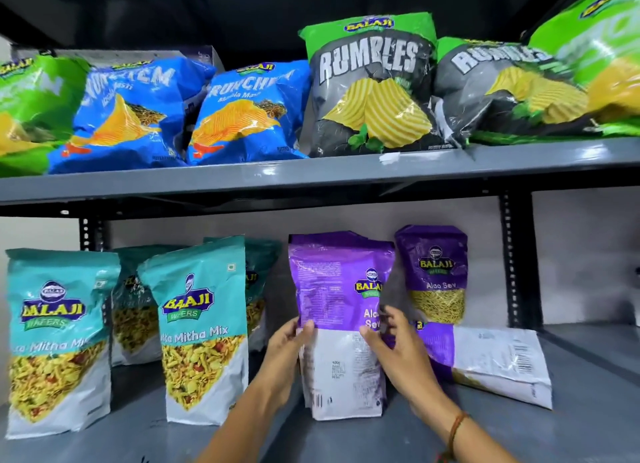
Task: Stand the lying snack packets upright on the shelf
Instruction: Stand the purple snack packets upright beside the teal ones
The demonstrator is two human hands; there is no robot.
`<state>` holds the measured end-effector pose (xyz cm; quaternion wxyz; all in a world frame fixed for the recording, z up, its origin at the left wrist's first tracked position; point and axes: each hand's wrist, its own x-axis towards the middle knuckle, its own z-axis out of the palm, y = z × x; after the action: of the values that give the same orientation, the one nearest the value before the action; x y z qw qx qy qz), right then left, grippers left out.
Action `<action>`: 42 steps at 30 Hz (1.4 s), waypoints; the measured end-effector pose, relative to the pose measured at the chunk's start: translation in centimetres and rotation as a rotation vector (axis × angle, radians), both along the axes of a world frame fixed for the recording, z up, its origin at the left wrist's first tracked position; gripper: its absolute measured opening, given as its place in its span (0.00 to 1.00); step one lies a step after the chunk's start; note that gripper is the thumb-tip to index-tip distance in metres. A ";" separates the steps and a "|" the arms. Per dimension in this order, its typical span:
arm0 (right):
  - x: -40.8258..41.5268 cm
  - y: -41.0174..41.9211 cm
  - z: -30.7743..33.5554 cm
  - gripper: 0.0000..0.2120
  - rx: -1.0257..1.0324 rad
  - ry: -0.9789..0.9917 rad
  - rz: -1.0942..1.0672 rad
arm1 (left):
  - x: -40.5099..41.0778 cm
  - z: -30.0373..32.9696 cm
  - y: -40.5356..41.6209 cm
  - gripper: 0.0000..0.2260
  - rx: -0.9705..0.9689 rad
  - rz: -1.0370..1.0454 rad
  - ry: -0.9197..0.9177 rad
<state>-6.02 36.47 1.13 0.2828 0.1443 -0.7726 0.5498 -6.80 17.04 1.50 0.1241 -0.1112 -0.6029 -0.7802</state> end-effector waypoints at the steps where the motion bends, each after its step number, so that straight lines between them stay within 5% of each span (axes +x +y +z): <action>1: 0.4 -0.1 -0.4 0.23 -0.044 0.033 -0.053 | 0.2 0.1 -0.1 0.17 0.000 0.002 -0.023; 3: 1.5 -0.3 -1.5 0.17 -0.106 0.068 -0.106 | 0.6 0.3 -0.2 0.20 0.007 0.018 -0.101; 7: 2.8 -2.1 -3.3 0.13 -0.025 -0.171 0.108 | 0.9 -0.1 0.3 0.27 0.036 0.013 -0.236; 12: 2.9 -2.2 -1.9 0.35 -0.037 -0.277 0.206 | 1.4 -1.1 -1.2 0.32 -0.023 0.083 -0.203; 14: 2.7 -1.5 -1.6 0.40 -0.047 -0.298 0.301 | 1.6 -1.2 -1.5 0.27 -0.014 0.102 -0.185; 17: 2.3 -1.3 -2.3 0.49 0.063 -0.270 0.157 | 1.5 -1.0 -0.9 0.07 -0.053 0.201 -0.159; 24: -0.3 0.8 -2.4 0.22 -0.092 -0.337 0.384 | 1.1 -1.8 0.8 0.18 0.028 0.093 -0.174; 31: -1.4 2.1 -2.3 0.21 -0.146 -0.359 0.362 | 0.1 -2.5 -0.1 0.37 -0.079 -0.095 -0.089; 39: -1.5 1.9 -1.2 0.18 -0.100 -0.434 0.450 | 0.4 -3.1 0.0 0.39 -0.031 0.044 -0.052; 42: -0.8 2.1 -0.3 0.22 -0.040 -0.400 0.356 | 2.9 -2.0 2.0 0.35 -0.195 0.525 0.102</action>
<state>-6.80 38.59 0.80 0.0262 0.1610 -0.7645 0.6236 -3.89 19.03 -0.50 0.3408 -0.0017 -0.6764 -0.6530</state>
